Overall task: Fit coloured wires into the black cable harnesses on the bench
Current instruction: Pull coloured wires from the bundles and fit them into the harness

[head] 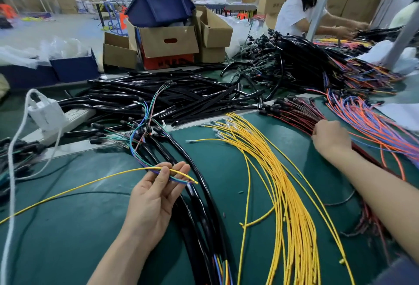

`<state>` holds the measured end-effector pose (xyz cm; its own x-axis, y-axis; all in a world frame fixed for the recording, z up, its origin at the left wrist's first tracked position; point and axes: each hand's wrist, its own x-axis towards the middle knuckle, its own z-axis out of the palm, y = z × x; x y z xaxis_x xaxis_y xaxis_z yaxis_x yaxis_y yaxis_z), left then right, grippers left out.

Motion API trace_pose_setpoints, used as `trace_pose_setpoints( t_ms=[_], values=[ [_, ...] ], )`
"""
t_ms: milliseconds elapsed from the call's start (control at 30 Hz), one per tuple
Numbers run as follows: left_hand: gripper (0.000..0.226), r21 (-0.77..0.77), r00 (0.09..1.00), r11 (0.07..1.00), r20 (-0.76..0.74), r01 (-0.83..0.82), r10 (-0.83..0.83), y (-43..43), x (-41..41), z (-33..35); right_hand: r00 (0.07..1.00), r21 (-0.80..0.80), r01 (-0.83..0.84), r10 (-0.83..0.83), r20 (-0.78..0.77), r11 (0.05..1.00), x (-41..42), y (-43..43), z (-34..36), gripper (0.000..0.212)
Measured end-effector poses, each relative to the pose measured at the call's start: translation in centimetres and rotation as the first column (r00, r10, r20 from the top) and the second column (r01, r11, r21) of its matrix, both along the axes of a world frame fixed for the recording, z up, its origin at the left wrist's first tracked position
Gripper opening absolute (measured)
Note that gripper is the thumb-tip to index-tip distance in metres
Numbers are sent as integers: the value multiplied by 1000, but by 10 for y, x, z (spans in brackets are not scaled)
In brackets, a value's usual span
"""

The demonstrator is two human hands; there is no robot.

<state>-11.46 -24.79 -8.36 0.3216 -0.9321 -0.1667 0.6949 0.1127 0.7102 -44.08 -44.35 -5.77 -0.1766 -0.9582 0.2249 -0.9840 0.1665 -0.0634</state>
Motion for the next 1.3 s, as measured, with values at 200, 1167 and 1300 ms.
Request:
trace_pose_setpoints(
  t_ms=[200, 1167, 1300],
  values=[
    [16, -8, 999, 999, 5, 51, -51, 2, 0, 3, 992, 243, -33, 2, 123, 970, 2, -6, 17, 17],
    [18, -24, 995, 995, -14, 98, -99, 8, -1, 6, 674, 195, -702, 550, 493, 685, 133, 65, 55, 21],
    [18, -30, 995, 995, -30, 92, -93, 8, 0, 6, 738, 152, -659, 593, 323, 737, 110, 61, 31, 21]
  ],
)
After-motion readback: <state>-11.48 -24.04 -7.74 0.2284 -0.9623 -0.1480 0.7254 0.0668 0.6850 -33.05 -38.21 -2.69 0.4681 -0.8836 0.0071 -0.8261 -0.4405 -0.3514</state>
